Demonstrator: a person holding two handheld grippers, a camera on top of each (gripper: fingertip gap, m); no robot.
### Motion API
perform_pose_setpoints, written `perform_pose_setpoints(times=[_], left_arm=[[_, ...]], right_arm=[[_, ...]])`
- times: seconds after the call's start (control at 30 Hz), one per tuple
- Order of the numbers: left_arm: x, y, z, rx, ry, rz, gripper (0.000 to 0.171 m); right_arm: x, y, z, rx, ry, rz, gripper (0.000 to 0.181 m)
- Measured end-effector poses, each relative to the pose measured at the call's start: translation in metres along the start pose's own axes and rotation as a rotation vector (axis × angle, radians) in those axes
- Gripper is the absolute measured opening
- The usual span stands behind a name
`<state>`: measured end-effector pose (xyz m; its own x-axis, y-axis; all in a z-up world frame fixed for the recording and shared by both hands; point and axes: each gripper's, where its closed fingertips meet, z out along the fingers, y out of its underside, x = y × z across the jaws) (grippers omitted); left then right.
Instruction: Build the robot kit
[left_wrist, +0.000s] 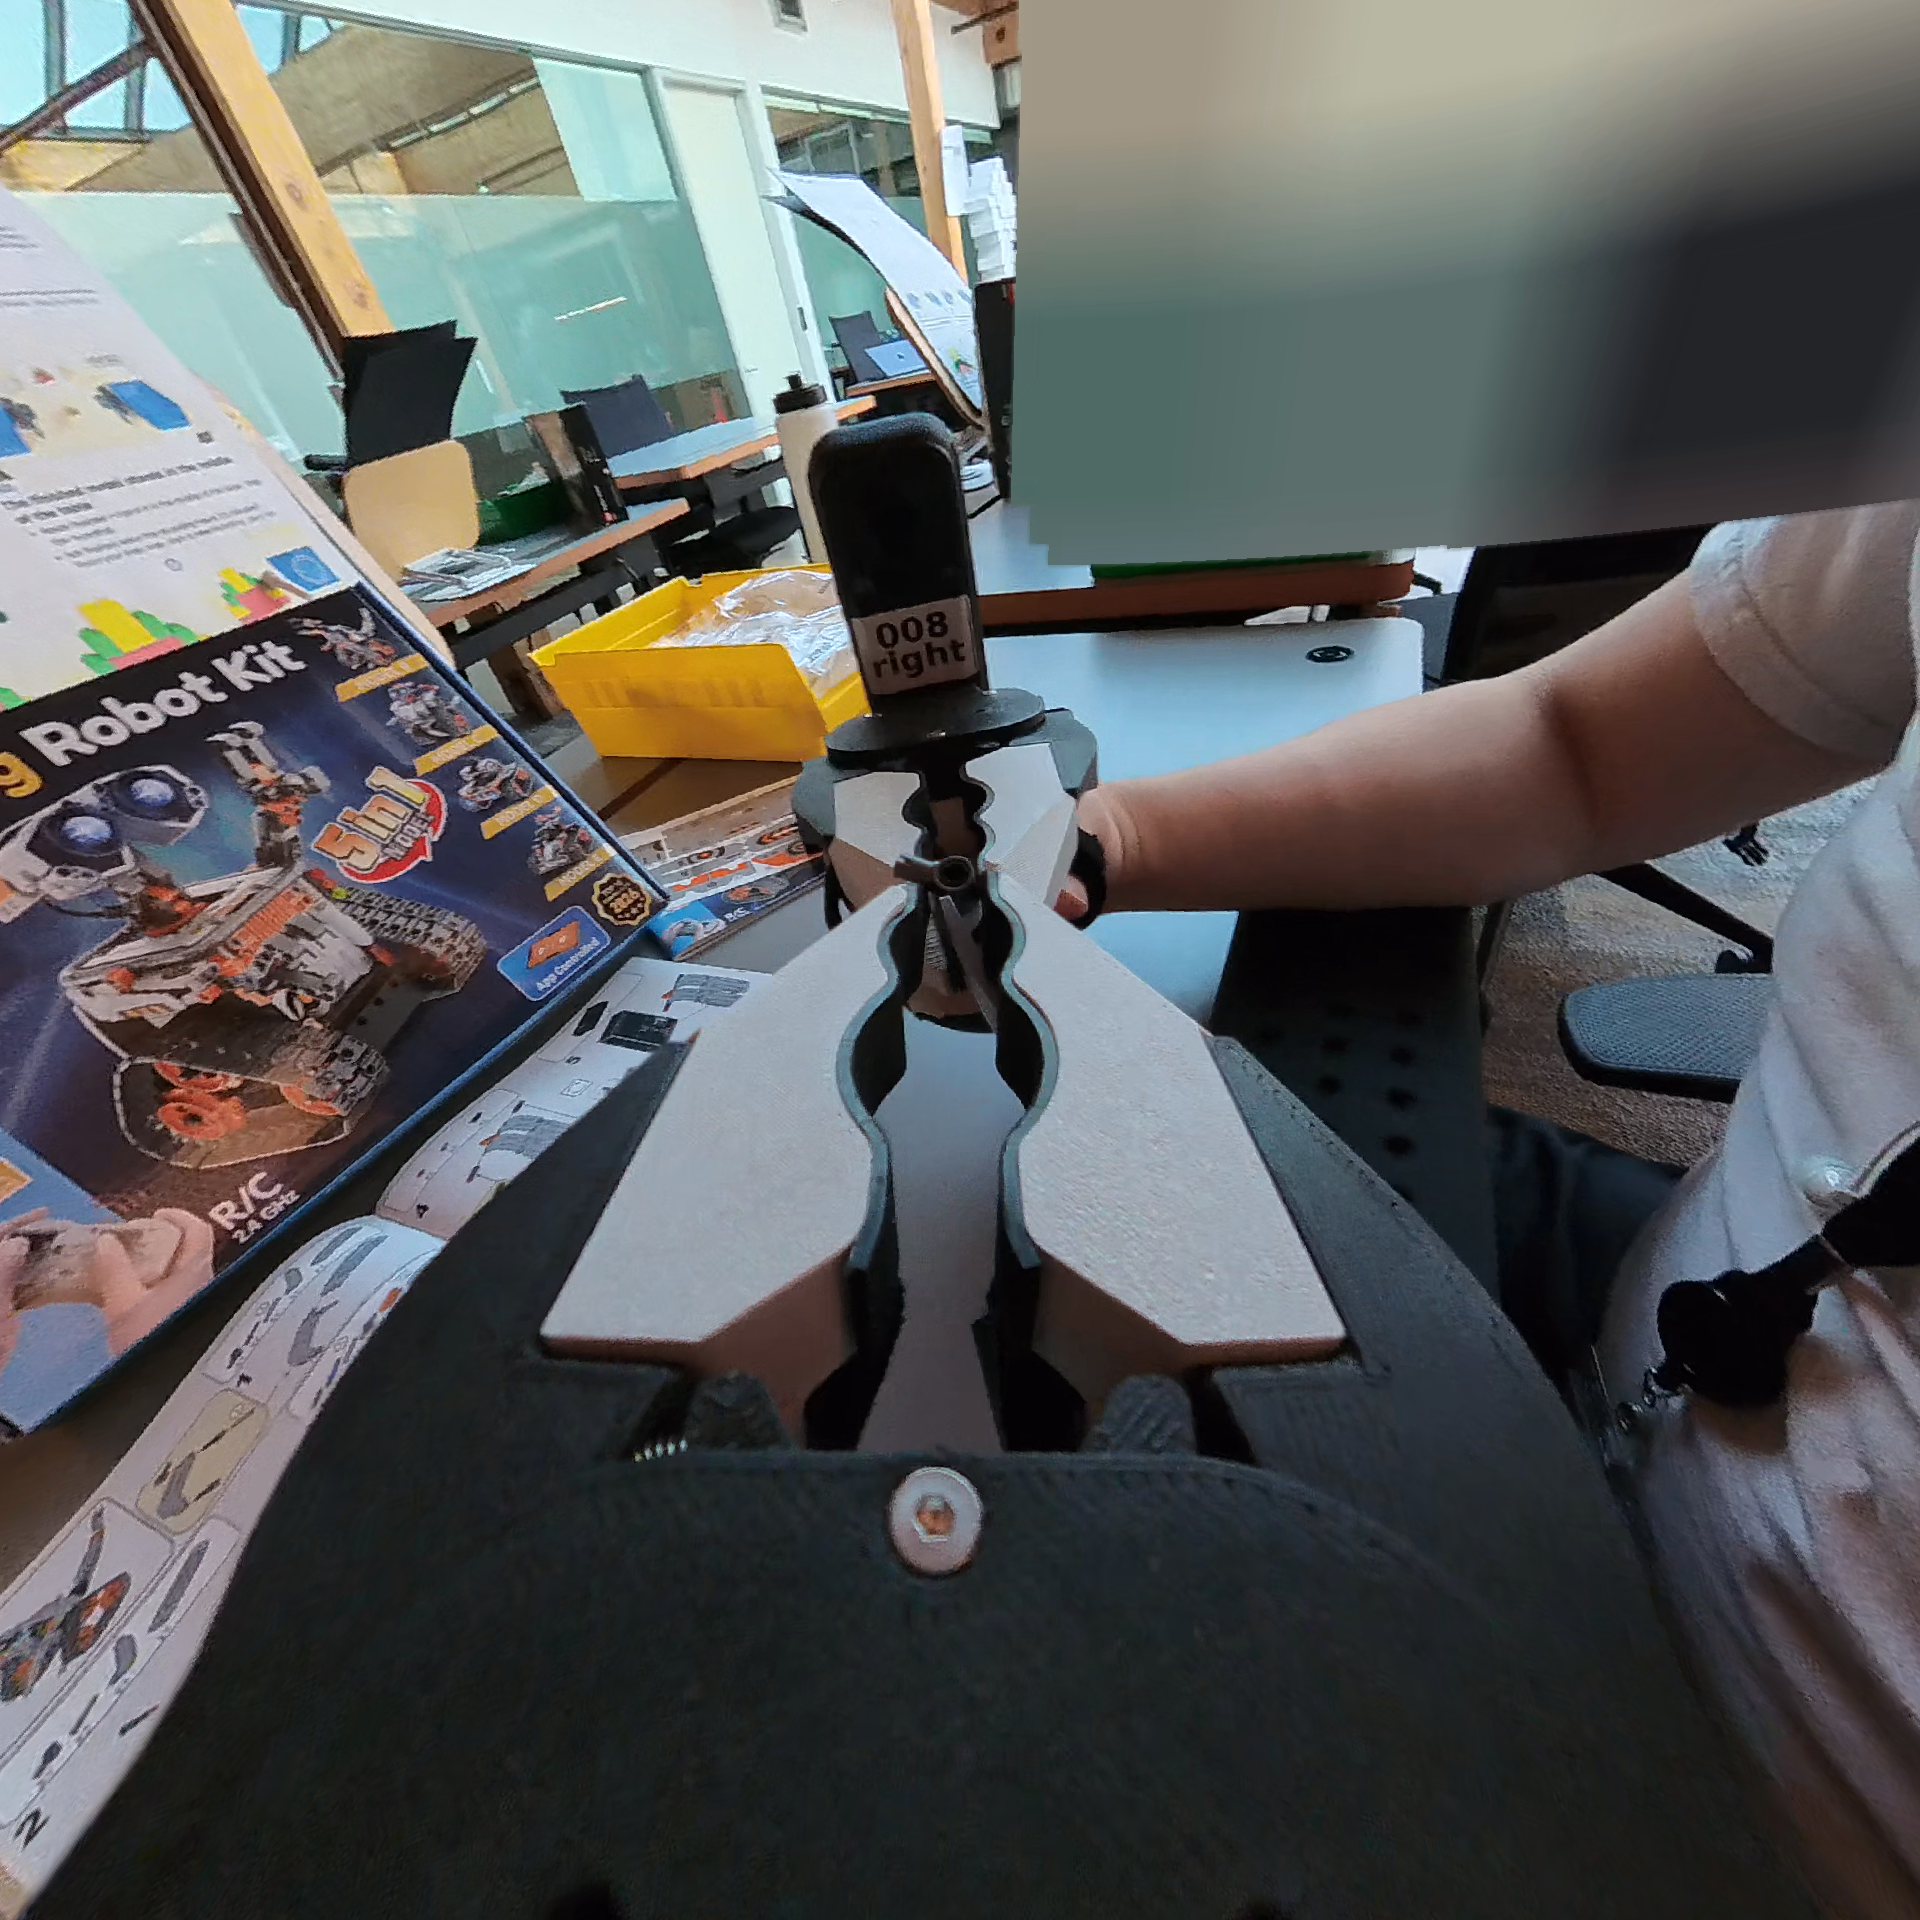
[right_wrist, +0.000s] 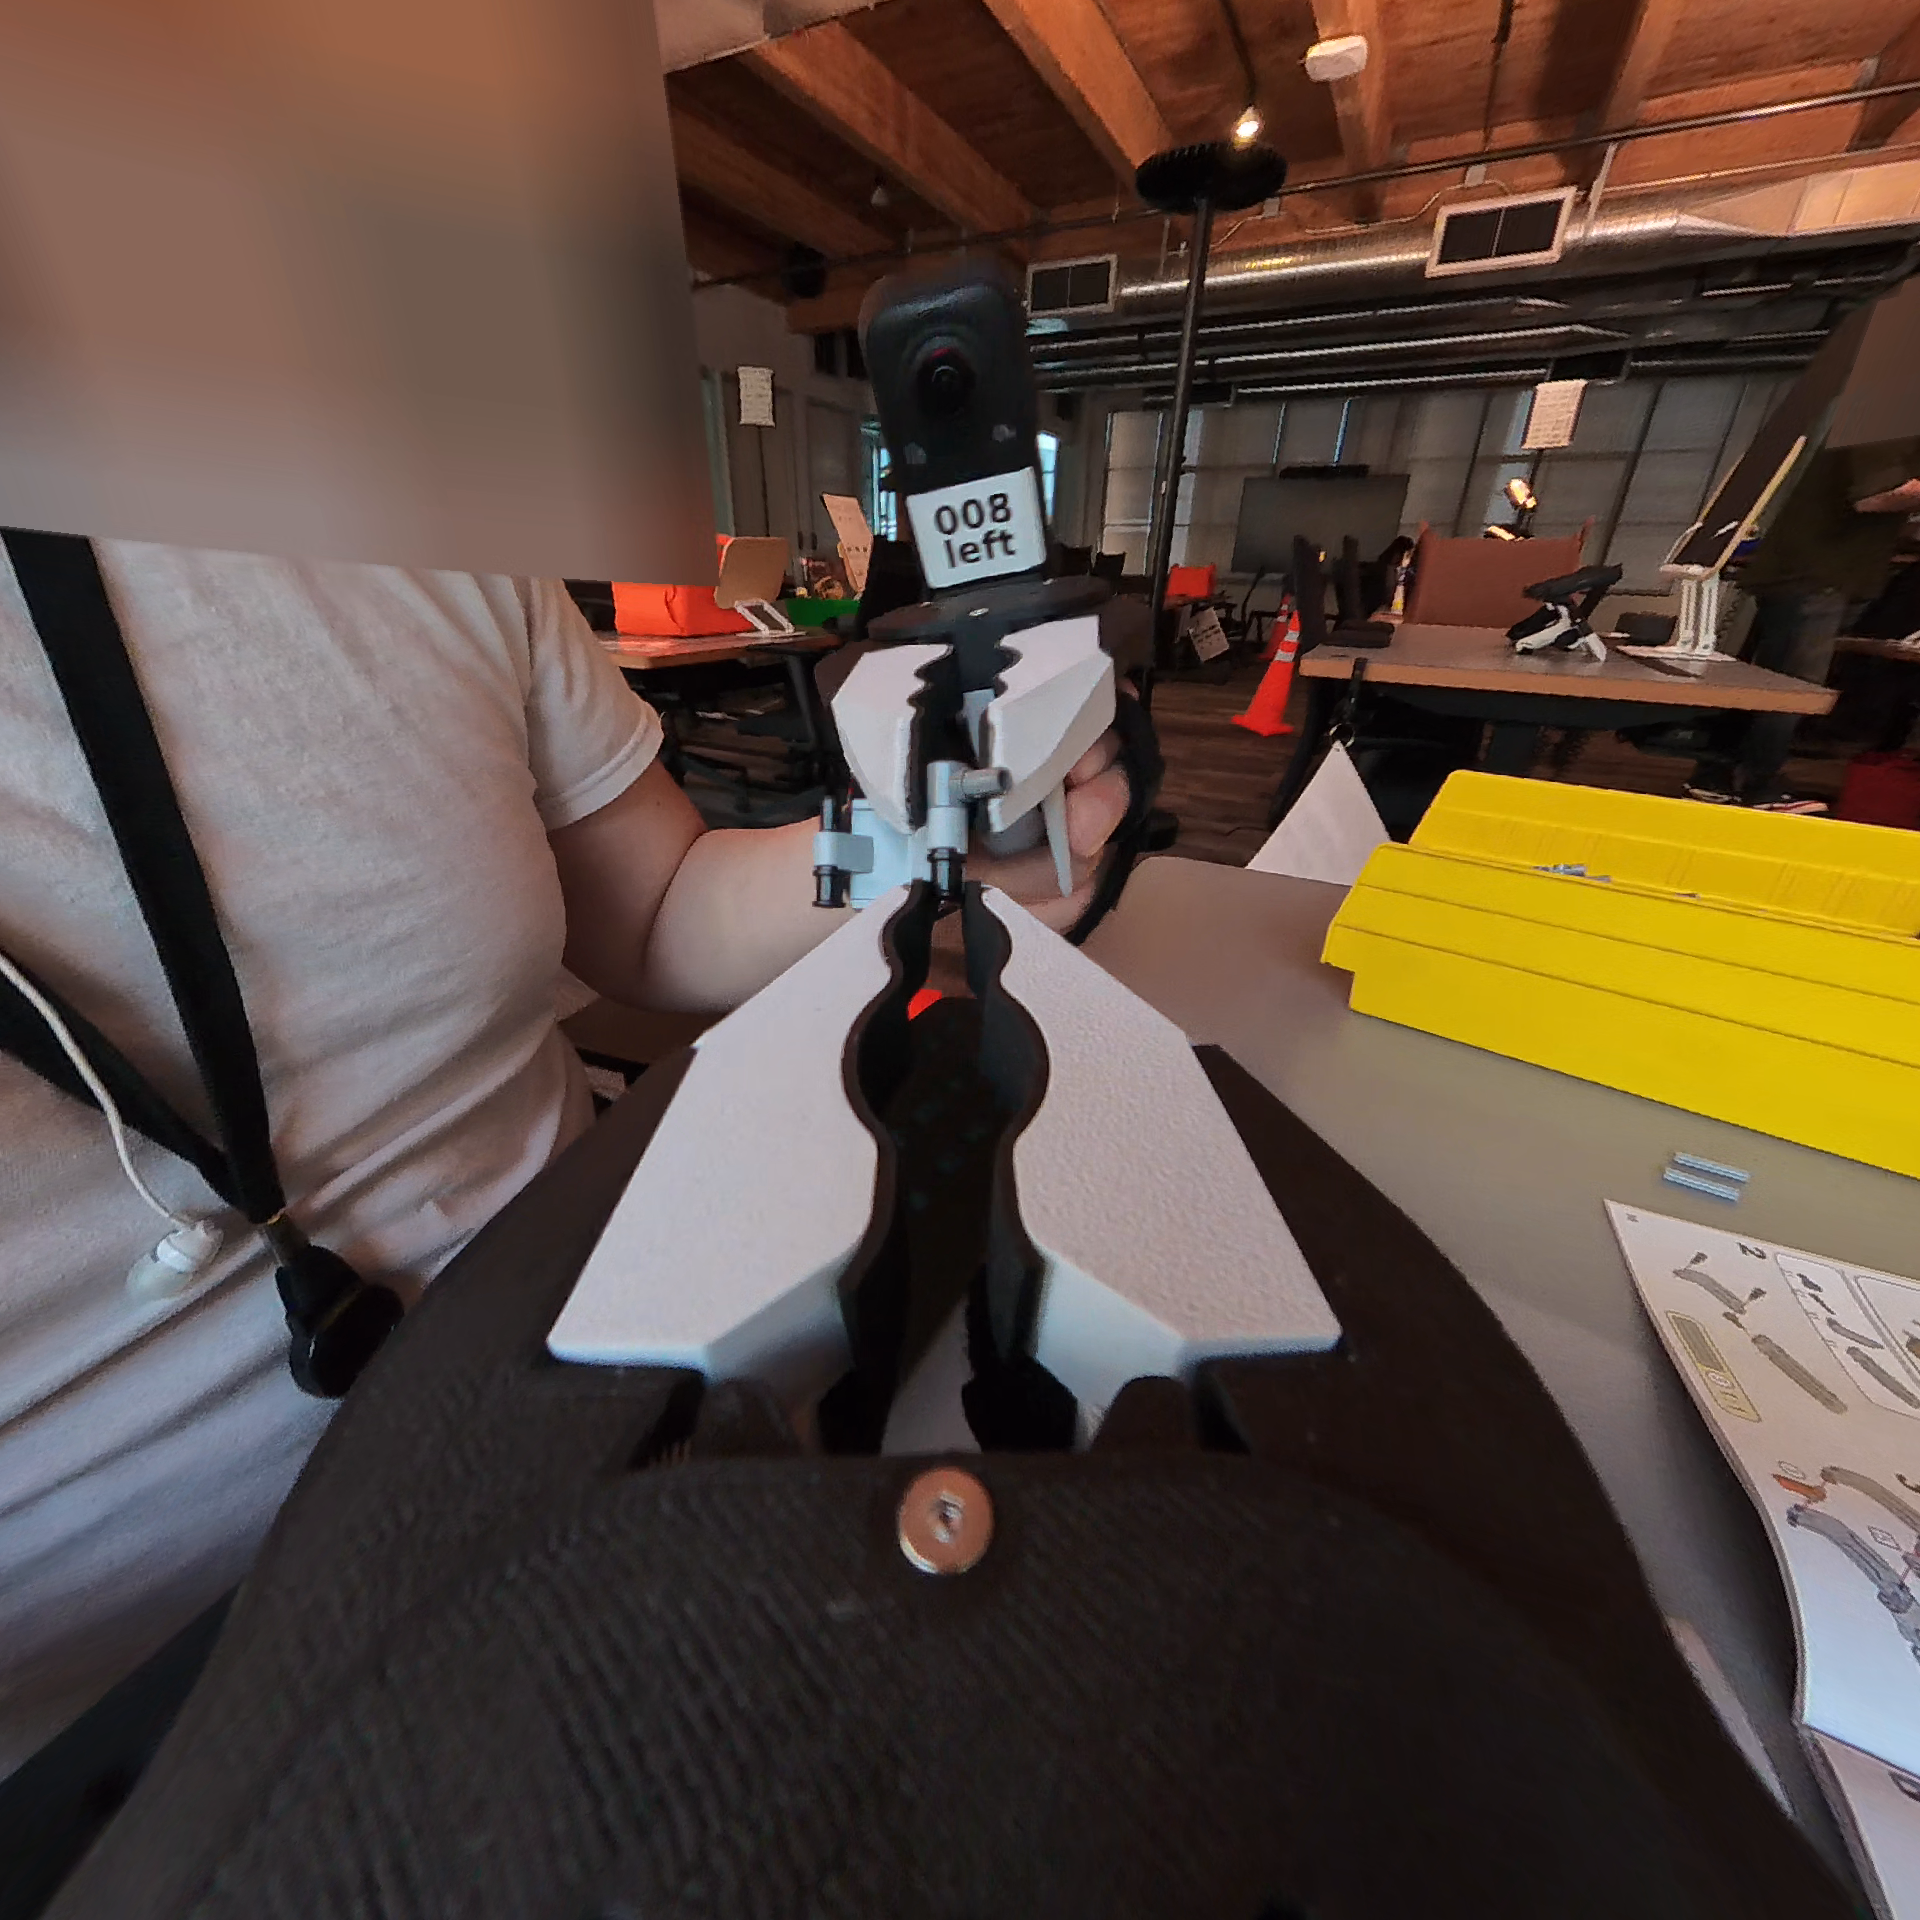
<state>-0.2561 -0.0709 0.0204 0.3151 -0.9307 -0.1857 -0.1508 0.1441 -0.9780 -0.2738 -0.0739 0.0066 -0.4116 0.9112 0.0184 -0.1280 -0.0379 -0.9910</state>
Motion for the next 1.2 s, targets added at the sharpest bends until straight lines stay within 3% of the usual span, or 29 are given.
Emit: perform_pose_setpoints(times=[0.07,0.17,0.43,0.63,0.83,1.03,1.2], left_arm=[[-0.006,-0.002,0.000,0.011,-0.045,-0.022,0.017],[-0.009,-0.004,0.000,0.030,-0.061,-0.078,0.006],[-0.011,-0.002,-0.001,0.017,-0.079,-0.076,0.006],[0.017,0.004,-0.001,-0.038,0.090,0.065,0.006],[0.044,0.008,-0.006,-0.044,0.300,0.078,0.011],[0.011,0.004,-0.005,0.006,0.130,-0.078,0.021],[0.004,0.003,-0.002,0.037,0.071,-0.141,0.006]], right_arm=[[0.006,-0.001,-0.002,0.000,0.046,-0.028,0.005],[0.014,-0.005,-0.003,0.010,0.117,-0.089,0.005],[0.017,-0.001,-0.001,-0.052,0.171,-0.168,0.005],[-0.010,0.009,0.001,-0.086,-0.048,-0.020,0.005],[-0.038,0.018,0.006,-0.106,-0.241,0.087,0.006],[-0.012,0.008,0.000,-0.047,-0.081,0.028,0.005],[0.002,0.007,0.001,-0.069,0.038,-0.082,0.005]])
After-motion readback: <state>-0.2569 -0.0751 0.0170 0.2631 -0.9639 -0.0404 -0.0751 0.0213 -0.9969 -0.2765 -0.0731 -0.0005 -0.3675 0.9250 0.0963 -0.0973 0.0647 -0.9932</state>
